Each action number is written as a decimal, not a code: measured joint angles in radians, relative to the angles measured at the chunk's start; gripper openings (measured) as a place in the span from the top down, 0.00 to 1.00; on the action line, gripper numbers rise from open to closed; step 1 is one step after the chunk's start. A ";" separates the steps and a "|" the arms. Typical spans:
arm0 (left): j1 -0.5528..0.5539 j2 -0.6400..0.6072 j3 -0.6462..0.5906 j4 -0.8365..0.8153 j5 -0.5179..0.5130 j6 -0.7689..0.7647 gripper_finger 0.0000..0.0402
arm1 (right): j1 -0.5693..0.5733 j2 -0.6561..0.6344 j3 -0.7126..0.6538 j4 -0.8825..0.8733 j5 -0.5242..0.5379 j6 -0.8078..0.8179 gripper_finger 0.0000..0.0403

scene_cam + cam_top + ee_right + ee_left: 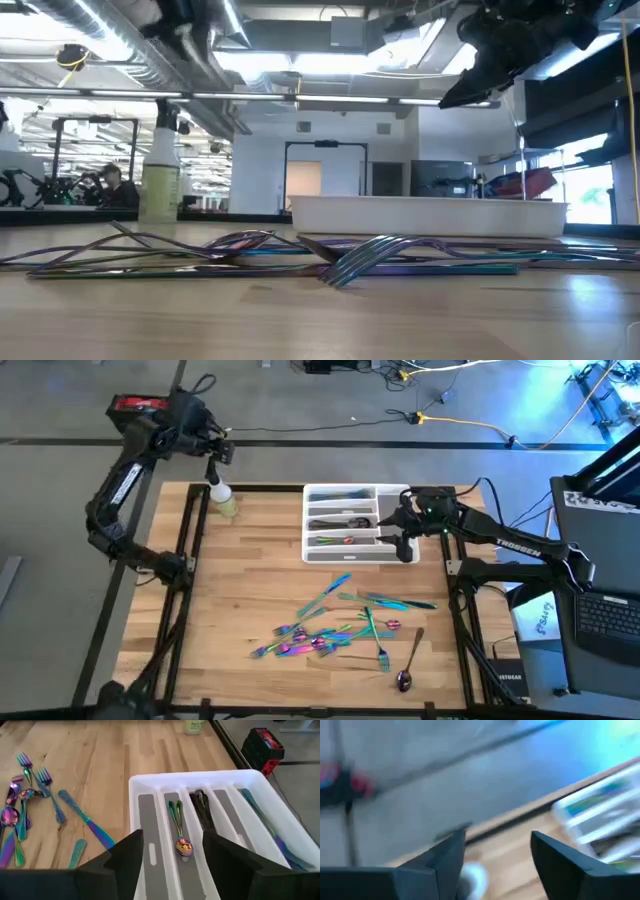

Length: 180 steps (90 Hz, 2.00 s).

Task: Sort silverware
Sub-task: Put the blue fork on the white silverware tray

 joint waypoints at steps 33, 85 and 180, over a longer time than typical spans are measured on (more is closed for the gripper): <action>-0.717 -0.030 -0.070 0.234 -0.182 0.165 0.49 | 0.000 0.000 0.000 0.007 0.000 0.045 0.53; -1.436 0.068 -0.897 0.807 -0.447 -0.628 0.49 | 0.258 0.133 0.000 0.214 -0.164 0.044 0.53; -1.810 0.477 -0.893 0.987 -0.537 -1.186 0.49 | 0.736 0.537 0.001 0.587 0.449 0.371 0.53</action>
